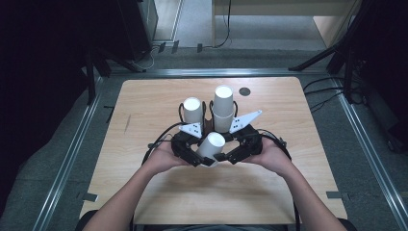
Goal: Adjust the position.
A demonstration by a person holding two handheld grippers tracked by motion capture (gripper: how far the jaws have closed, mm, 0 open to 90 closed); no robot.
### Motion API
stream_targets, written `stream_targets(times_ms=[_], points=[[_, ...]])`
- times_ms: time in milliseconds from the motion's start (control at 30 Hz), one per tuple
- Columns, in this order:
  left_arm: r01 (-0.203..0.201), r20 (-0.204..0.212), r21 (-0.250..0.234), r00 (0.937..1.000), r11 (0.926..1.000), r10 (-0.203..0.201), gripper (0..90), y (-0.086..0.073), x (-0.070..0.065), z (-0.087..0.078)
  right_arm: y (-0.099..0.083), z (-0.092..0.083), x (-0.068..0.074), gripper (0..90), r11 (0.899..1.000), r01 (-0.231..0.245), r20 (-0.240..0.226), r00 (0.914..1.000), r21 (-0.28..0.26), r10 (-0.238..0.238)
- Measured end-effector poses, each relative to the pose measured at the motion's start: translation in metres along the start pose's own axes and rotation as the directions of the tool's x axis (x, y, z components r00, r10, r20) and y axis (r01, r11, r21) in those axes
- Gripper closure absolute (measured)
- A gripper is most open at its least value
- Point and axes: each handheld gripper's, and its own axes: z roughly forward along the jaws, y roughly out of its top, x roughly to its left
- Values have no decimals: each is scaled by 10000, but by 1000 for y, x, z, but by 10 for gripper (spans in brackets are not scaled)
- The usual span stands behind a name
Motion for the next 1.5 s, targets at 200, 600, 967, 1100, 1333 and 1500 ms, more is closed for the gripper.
stream_targets(times_ms=[200, 600, 967, 1100, 1333, 1500], points=[[-24, -64, 212, 10000, 9998, 25, 297, 1, 2, -8, -9, 0, -1, 251, 9986, 305, 276, 9991, 429, -317], [-655, -670, 1263, 9950, 9898, 744, 296, 8, 3, -14, -20, 9, -1, 252, 9945, 545, 396, 9975, 897, -583], [-1303, -857, 2367, 9843, 9628, 1543, 296, 13, 2, -3, -25, 14, 1, 253, 9931, 542, 452, 9972, 1042, -592], [-1288, -598, 2579, 9870, 9575, 1489, 297, 12, 6, 3, -23, 17, 1, 253, 9948, 454, 395, 9980, 913, -492], [-1443, -397, 2835, 9860, 9480, 1619, 297, 11, 7, 9, -22, 21, 0, 253, 9949, 492, 363, 9980, 878, -525], [-1760, -113, 3151, 9819, 9326, 1892, 297, 13, 0, 18, -18, 18, 0, 255, 9973, 464, 337, 9983, 565, -484]])
